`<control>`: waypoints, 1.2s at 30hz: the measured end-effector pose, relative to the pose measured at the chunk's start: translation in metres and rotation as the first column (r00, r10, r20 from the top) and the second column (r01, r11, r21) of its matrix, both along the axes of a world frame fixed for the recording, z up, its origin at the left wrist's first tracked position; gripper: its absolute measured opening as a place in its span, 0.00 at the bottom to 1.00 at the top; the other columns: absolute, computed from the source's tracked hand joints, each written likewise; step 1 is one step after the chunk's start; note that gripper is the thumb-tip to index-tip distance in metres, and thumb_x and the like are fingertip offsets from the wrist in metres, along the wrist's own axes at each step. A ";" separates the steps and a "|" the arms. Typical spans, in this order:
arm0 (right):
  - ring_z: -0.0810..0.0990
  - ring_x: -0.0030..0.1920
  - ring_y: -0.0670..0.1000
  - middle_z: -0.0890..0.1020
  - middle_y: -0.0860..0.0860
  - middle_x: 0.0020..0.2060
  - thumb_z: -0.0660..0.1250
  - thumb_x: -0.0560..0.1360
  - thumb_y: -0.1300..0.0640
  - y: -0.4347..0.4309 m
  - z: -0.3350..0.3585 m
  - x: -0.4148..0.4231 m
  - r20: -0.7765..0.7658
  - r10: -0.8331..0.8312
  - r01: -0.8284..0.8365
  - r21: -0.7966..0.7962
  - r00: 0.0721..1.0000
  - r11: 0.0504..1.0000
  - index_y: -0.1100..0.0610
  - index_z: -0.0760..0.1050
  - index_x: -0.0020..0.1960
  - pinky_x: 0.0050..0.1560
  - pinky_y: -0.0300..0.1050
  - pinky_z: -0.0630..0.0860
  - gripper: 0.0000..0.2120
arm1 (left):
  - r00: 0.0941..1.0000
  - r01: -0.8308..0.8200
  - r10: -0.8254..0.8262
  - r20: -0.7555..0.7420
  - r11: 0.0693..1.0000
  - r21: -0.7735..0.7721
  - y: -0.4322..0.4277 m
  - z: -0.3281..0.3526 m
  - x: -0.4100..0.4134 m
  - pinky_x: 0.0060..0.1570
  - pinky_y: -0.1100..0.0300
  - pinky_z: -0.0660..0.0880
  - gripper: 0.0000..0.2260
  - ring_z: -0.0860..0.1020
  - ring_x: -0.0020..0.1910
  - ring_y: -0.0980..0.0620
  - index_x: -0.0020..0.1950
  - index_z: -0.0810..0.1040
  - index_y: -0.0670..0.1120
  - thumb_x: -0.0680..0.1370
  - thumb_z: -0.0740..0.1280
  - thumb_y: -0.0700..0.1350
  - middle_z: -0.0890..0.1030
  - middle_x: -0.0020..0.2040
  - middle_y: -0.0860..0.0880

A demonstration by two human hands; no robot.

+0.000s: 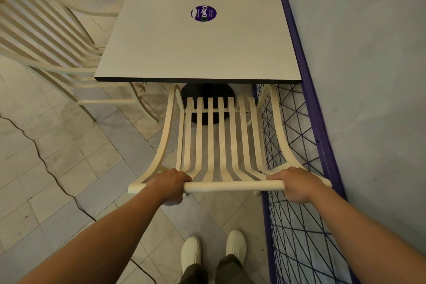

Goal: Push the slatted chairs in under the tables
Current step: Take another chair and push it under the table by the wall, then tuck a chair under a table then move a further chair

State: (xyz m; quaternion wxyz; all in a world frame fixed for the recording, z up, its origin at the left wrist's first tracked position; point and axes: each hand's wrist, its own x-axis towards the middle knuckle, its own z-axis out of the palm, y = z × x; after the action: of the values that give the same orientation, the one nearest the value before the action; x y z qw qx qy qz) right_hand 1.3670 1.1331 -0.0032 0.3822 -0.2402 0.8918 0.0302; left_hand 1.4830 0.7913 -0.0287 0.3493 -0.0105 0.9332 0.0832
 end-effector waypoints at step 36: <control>0.71 0.72 0.55 0.71 0.52 0.74 0.64 0.80 0.42 -0.240 0.056 0.049 0.141 0.261 -0.220 -0.257 0.955 0.941 0.52 0.68 0.76 0.68 0.50 0.70 0.28 | 0.854 -0.506 0.519 -0.031 0.844 0.179 -0.093 0.080 0.113 0.73 0.48 0.66 0.28 0.68 0.74 0.46 0.79 0.67 0.54 0.81 0.65 0.61 0.70 0.77 0.49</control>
State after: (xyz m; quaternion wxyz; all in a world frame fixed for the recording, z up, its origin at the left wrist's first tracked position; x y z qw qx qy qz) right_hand 1.4155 0.8931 0.0524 0.4201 -0.3935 0.8161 -0.0514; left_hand 1.5957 0.6981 0.0508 0.2772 -0.2275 0.8993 0.2502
